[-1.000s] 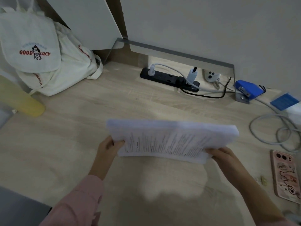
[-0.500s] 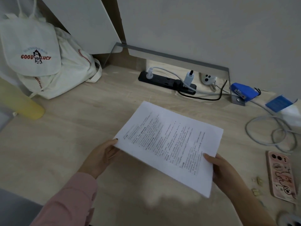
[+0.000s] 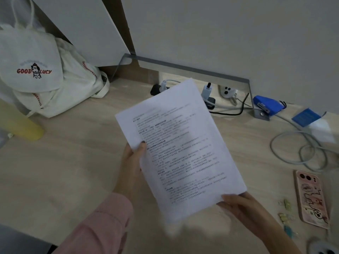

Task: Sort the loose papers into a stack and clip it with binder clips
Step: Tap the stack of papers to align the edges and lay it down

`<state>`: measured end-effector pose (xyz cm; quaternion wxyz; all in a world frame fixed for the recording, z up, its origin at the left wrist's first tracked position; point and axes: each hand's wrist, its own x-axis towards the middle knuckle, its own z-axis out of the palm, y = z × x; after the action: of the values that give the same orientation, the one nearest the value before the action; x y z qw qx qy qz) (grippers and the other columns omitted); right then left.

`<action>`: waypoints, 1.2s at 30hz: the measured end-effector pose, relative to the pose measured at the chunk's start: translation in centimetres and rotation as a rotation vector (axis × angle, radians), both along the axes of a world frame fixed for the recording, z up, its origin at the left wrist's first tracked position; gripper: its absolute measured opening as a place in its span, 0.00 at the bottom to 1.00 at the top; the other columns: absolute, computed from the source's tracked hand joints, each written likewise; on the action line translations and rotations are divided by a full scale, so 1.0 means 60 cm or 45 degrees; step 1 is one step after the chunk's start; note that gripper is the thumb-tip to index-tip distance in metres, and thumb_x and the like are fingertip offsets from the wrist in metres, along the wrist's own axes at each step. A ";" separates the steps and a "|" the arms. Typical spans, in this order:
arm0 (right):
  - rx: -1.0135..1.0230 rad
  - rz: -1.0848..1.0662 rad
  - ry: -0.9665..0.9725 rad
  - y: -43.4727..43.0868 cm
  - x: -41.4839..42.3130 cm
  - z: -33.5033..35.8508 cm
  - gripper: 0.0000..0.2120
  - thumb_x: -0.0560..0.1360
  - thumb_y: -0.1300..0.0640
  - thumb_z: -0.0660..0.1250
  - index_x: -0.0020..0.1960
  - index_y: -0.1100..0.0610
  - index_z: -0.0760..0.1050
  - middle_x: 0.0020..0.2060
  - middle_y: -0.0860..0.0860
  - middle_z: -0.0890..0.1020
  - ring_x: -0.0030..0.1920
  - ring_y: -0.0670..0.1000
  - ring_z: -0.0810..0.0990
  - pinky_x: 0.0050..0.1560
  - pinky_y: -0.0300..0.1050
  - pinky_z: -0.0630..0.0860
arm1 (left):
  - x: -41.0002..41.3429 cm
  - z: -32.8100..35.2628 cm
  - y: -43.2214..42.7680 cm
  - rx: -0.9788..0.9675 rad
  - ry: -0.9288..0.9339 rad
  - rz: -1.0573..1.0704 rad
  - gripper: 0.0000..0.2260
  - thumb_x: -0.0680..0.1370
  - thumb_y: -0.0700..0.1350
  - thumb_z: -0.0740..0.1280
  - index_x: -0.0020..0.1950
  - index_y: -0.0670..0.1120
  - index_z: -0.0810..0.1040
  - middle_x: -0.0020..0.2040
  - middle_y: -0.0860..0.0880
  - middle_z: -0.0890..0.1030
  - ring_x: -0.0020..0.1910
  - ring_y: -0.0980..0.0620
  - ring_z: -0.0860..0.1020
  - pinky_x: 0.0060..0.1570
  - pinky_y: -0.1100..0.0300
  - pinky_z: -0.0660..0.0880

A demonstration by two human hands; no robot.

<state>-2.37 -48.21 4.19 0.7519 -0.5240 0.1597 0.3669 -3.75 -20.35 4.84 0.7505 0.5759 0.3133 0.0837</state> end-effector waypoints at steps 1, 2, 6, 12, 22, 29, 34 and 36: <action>-0.045 0.039 -0.058 -0.010 0.011 0.010 0.21 0.67 0.70 0.62 0.60 0.63 0.74 0.52 0.56 0.84 0.51 0.54 0.83 0.42 0.43 0.81 | 0.002 0.014 -0.001 0.029 -0.066 -0.054 0.15 0.79 0.43 0.61 0.65 0.52 0.74 0.61 0.52 0.80 0.60 0.52 0.77 0.60 0.49 0.74; -0.107 0.105 -0.136 -0.016 0.022 0.021 0.20 0.67 0.66 0.65 0.59 0.60 0.76 0.53 0.56 0.84 0.53 0.55 0.83 0.45 0.44 0.81 | 0.004 0.026 -0.003 0.050 -0.130 -0.106 0.15 0.79 0.43 0.61 0.66 0.52 0.73 0.61 0.53 0.79 0.61 0.54 0.77 0.59 0.52 0.74; -0.380 0.170 -0.480 -0.012 0.053 0.054 0.16 0.66 0.59 0.70 0.54 0.57 0.79 0.51 0.54 0.85 0.53 0.55 0.82 0.51 0.44 0.79 | 0.013 0.067 -0.031 0.151 -0.305 -0.238 0.14 0.78 0.40 0.60 0.63 0.50 0.74 0.54 0.59 0.82 0.54 0.61 0.80 0.48 0.68 0.76; -0.467 -0.332 -0.796 0.032 0.059 0.072 0.12 0.72 0.71 0.58 0.47 0.62 0.78 0.44 0.56 0.81 0.47 0.54 0.78 0.48 0.51 0.73 | -0.001 0.065 -0.075 0.229 -0.431 -0.250 0.11 0.72 0.42 0.66 0.53 0.49 0.77 0.46 0.61 0.83 0.48 0.63 0.80 0.44 0.73 0.74; -0.617 -0.538 -0.620 0.049 0.039 0.037 0.06 0.71 0.72 0.57 0.36 0.71 0.66 0.34 0.55 0.66 0.37 0.48 0.64 0.38 0.47 0.59 | -0.011 0.027 -0.099 0.223 -0.349 -0.016 0.13 0.61 0.50 0.64 0.43 0.47 0.75 0.34 0.63 0.81 0.37 0.68 0.77 0.37 0.76 0.71; -0.615 -0.563 -0.570 0.053 0.038 0.030 0.10 0.72 0.72 0.57 0.34 0.62 0.68 0.31 0.53 0.65 0.34 0.46 0.63 0.36 0.47 0.57 | -0.011 0.007 -0.096 0.319 -0.303 -0.069 0.08 0.68 0.38 0.62 0.44 0.47 0.75 0.37 0.63 0.82 0.39 0.69 0.77 0.40 0.76 0.71; -0.549 -0.481 -0.631 0.038 0.029 0.060 0.08 0.74 0.69 0.56 0.42 0.65 0.74 0.37 0.54 0.76 0.38 0.46 0.73 0.41 0.43 0.71 | -0.001 0.025 -0.080 0.385 -0.396 -0.275 0.10 0.70 0.42 0.65 0.51 0.46 0.75 0.45 0.64 0.83 0.45 0.68 0.78 0.44 0.74 0.73; -0.507 -0.409 -0.628 0.024 0.028 0.067 0.12 0.74 0.67 0.56 0.50 0.59 0.77 0.43 0.49 0.82 0.43 0.44 0.79 0.42 0.35 0.76 | 0.009 0.031 -0.074 0.387 -0.380 -0.424 0.11 0.70 0.48 0.66 0.51 0.50 0.76 0.47 0.60 0.83 0.47 0.63 0.80 0.45 0.70 0.75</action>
<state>-0.70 -46.78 8.22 0.6991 -0.7012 0.1221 0.0683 -3.18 -24.81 6.73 0.6967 0.7069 0.0840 0.0893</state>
